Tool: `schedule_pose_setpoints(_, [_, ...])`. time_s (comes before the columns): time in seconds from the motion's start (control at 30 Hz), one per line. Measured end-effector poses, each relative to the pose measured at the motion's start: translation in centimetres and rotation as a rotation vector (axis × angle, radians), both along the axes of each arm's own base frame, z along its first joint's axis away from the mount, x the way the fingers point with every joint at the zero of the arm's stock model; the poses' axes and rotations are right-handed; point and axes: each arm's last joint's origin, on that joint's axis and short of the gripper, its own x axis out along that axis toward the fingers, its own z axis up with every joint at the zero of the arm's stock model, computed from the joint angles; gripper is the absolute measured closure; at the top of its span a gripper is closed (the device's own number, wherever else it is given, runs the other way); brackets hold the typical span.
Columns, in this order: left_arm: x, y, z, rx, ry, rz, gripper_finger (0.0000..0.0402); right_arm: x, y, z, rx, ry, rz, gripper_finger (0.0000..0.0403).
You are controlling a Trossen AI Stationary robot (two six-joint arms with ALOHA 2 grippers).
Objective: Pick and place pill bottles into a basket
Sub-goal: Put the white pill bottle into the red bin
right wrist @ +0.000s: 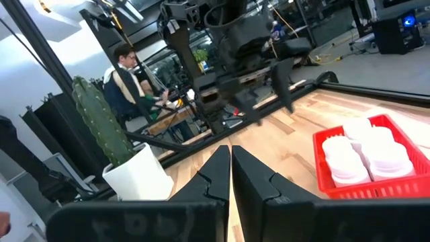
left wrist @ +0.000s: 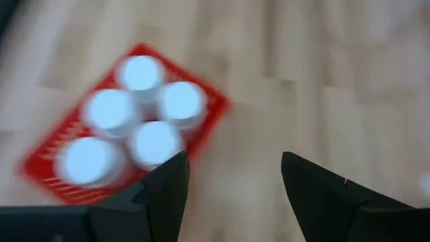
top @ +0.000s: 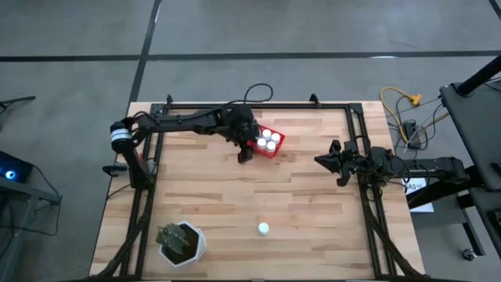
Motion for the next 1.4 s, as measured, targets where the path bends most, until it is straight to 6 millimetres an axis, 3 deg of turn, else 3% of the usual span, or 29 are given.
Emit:
schedule_pose_setpoints(0.17, [0.7, -2.1, 0.5, -0.034, -0.05, -0.074, 0.0199, 0.0, 0.0, 0.0, 0.0, 0.0, 0.0, 0.0394])
schedule_pose_setpoints(0.3, [0.8, -3.6, 2.7, -0.015, -0.248, -0.093, 0.024, 0.0, 0.0, 0.0, 0.003, -0.001, 0.0, 0.0394])
schedule_pose_setpoints(0.4, [-0.2, -4.2, 5.0, -0.027, -0.468, -0.068, 0.0269, 0.0, 0.0, 0.1, 0.005, -0.006, 0.002, 0.0394])
schedule_pose_setpoints(0.5, [-2.0, -4.6, 5.7, -0.067, -0.599, -0.037, 0.0289, 0.0, 0.0, 0.1, 0.004, -0.006, 0.002, 0.0394])
schedule_pose_setpoints(0.73, [-6.5, -6.2, 3.1, -0.199, -0.617, 0.01, 0.0302, 0.0, 0.0, 0.0, 0.005, -0.005, -0.001, 0.0394])
schedule_pose_setpoints(0.93, [-9.9, -7.1, 1.1, -0.206, -0.932, 0.129, 0.0302, 0.1, -0.1, 0.4, 0.007, -0.046, -0.018, 0.0394])
schedule_pose_setpoints(1.17, [-12.5, -7.4, -1.3, -0.265, -0.973, 0.161, 0.0302, 0.0, -0.1, 3.2, -0.017, -0.233, -0.023, 0.0394])
schedule_pose_setpoints(1.4, [-12.9, -7.4, -0.9, -0.215, -0.996, 0.145, 0.0302, 2.5, 0.1, 8.0, -0.134, 0.098, 0.049, 0.0394])
